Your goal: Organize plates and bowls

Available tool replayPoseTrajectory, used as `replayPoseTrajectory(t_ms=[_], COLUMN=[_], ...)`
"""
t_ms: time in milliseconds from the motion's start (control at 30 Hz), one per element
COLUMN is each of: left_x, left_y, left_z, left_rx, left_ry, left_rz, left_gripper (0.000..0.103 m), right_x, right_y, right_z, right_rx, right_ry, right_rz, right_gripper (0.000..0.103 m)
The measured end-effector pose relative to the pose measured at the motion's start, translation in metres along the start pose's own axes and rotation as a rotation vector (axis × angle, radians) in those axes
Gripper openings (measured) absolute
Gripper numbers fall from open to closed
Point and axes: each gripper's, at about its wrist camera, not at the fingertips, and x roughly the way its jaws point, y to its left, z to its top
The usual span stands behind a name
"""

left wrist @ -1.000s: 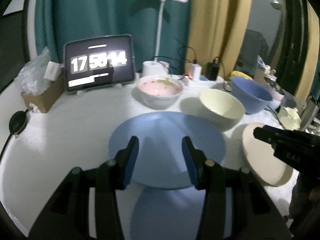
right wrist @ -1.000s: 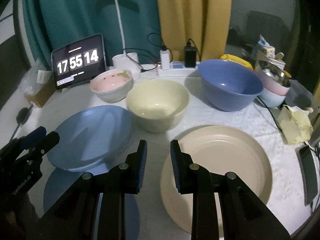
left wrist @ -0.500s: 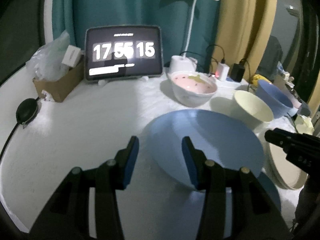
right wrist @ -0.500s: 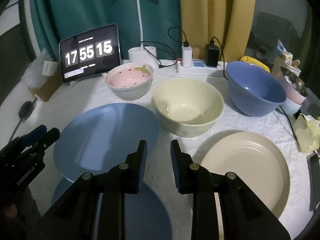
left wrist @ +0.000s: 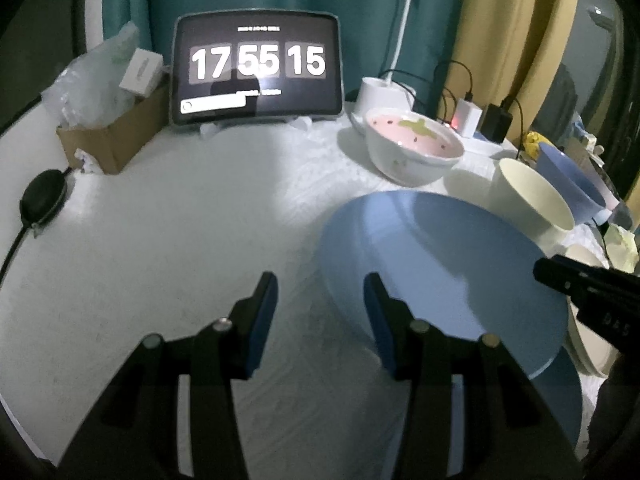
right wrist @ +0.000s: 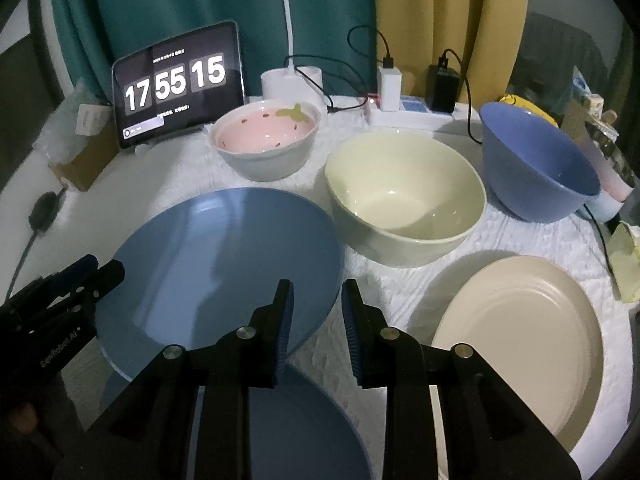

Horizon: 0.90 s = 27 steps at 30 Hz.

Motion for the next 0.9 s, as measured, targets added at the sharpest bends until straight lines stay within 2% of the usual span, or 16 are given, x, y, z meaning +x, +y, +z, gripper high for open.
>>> replayPoseTrajectory(t_ms=[267,467,700,900], left_x=[0.004,0.004,-0.002,-0.01], left_y=[-0.003,-0.008,-0.009,-0.009], left_z=[0.001,-0.005,-0.009,-0.011], left_rx=[0.01,0.024,0.031,0.032], left_ry=[0.011,0.019,0.008,0.005], left_rz=[-0.009,-0.06,-0.069,-0.076], left_gripper=[0.046,0.045,0.034,0.034], right_x=[0.008,0.008,0.003,-0.007], right_y=[0.001,0.004,0.007,0.006], right_z=[-0.001,-0.002,-0.005,-0.006], right_rx=[-0.004,-0.027,-0.057,-0.066], right_ry=[0.026,0.021,0.004,-0.019], right_rz=[0.002,-0.001,-0.018,-0.034], right_gripper=[0.029,0.028,0.024,0.021])
